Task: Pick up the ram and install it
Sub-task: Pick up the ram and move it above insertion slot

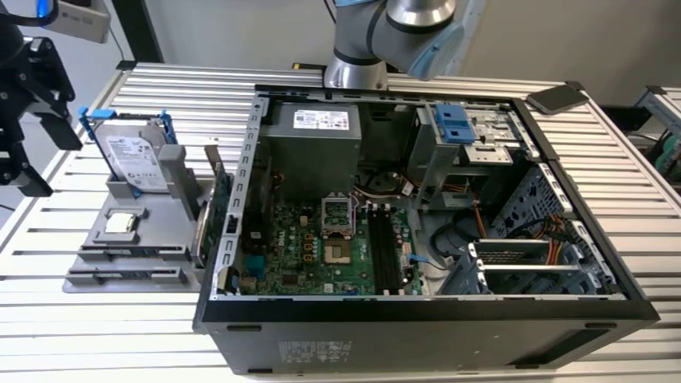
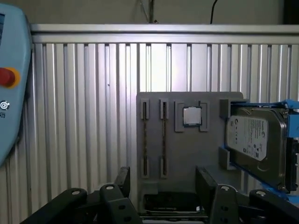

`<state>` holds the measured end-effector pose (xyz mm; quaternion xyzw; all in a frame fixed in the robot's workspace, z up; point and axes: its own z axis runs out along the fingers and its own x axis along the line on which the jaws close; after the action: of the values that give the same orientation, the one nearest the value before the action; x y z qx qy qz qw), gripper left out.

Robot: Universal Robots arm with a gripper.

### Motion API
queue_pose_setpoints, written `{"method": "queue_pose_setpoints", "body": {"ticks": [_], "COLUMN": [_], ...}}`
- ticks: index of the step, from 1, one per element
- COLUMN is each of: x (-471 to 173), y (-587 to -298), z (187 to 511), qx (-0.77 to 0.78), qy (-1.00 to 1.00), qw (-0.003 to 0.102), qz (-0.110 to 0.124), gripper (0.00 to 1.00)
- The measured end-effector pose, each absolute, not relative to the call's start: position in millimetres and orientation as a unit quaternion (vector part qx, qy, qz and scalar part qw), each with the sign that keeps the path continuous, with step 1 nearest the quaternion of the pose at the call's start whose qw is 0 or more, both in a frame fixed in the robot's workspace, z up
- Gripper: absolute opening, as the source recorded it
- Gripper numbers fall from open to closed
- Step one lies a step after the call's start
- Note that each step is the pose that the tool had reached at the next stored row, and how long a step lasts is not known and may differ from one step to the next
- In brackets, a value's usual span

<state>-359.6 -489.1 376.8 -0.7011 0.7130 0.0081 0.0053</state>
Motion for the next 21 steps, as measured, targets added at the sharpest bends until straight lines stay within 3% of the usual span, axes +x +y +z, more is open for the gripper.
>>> {"method": "queue_pose_setpoints", "body": {"ticks": [1, 2, 21], "x": [-359.5, -359.4, -359.4], "y": [-488.6, -488.3, -490.2], "z": [376.5, 376.4, 373.3], "qx": [-0.701, -0.701, -0.701], "qy": [0.713, 0.713, 0.713], "qw": [0.007, 0.008, 0.008], "qz": [0.008, 0.008, 0.008], "gripper": [1.0, 0.0, 0.0]}}
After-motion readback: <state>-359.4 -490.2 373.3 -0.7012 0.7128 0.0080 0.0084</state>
